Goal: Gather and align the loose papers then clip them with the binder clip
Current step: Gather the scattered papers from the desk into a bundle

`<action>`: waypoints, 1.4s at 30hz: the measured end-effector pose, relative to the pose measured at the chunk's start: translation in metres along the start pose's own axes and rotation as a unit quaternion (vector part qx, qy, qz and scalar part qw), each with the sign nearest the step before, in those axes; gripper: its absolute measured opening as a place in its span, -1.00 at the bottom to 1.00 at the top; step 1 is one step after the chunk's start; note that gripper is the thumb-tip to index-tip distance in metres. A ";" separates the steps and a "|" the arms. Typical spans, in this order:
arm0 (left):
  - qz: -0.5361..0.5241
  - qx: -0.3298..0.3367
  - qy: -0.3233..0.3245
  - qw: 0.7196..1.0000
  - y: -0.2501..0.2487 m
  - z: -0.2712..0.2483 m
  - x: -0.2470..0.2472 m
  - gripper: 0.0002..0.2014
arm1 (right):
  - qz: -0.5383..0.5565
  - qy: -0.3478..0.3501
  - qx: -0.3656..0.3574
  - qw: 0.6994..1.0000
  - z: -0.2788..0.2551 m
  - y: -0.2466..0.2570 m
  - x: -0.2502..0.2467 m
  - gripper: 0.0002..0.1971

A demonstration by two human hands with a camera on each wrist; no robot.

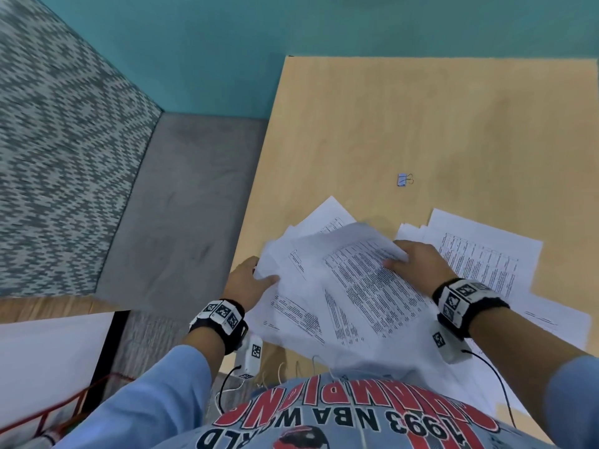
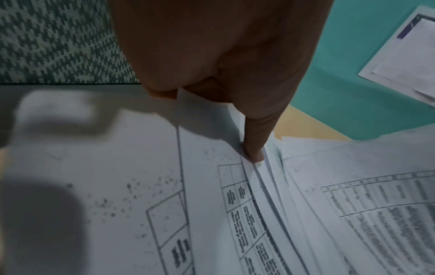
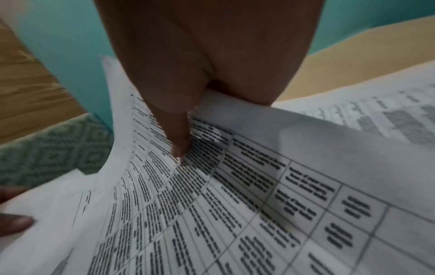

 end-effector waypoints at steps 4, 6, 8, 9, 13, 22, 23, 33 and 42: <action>-0.087 0.006 0.032 0.996 -0.003 -0.004 0.000 -0.81 | -0.020 0.000 -0.037 0.999 0.019 0.021 0.014 -0.65; -0.124 0.012 0.044 0.991 -0.003 -0.006 -0.003 -0.87 | -0.010 0.001 -0.046 0.999 0.026 0.031 0.019 -0.53; -0.142 0.012 0.056 0.988 -0.004 -0.007 -0.009 -0.92 | 0.010 0.008 -0.039 0.999 0.031 0.040 0.024 -0.42; -0.144 0.014 0.061 0.988 -0.003 -0.006 -0.013 -0.94 | 0.016 0.014 -0.033 0.999 0.032 0.044 0.026 -0.39; -0.129 0.023 0.075 0.989 -0.004 0.001 -0.026 -0.86 | 0.062 0.007 -0.001 0.998 0.039 0.049 0.031 -0.38; -0.178 -0.016 0.047 0.983 -0.001 0.009 -0.047 -0.81 | 0.124 -0.008 -0.009 0.992 0.033 0.041 0.019 -0.85; -0.187 -0.028 0.044 0.981 0.000 0.007 -0.049 -0.81 | 0.144 -0.018 -0.006 0.989 0.031 0.039 0.012 -0.95; -0.011 -0.030 0.055 0.998 0.019 -0.001 -0.053 -0.84 | 0.302 -0.099 0.049 0.947 0.008 0.003 -0.023 -0.74; 0.021 0.068 -0.047 0.996 -0.019 -0.001 -0.094 -0.68 | 0.378 -0.074 0.020 0.923 -0.014 0.037 -0.053 -0.80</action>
Point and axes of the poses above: each hand's wrist, its own z-axis towards the middle knuckle, its own x-axis out of the palm, y = z × x, the point moved 5 cm from there along z, towards the middle knuckle, and after that the axes turned 11 degrees about -y, right-handed, at the moved point
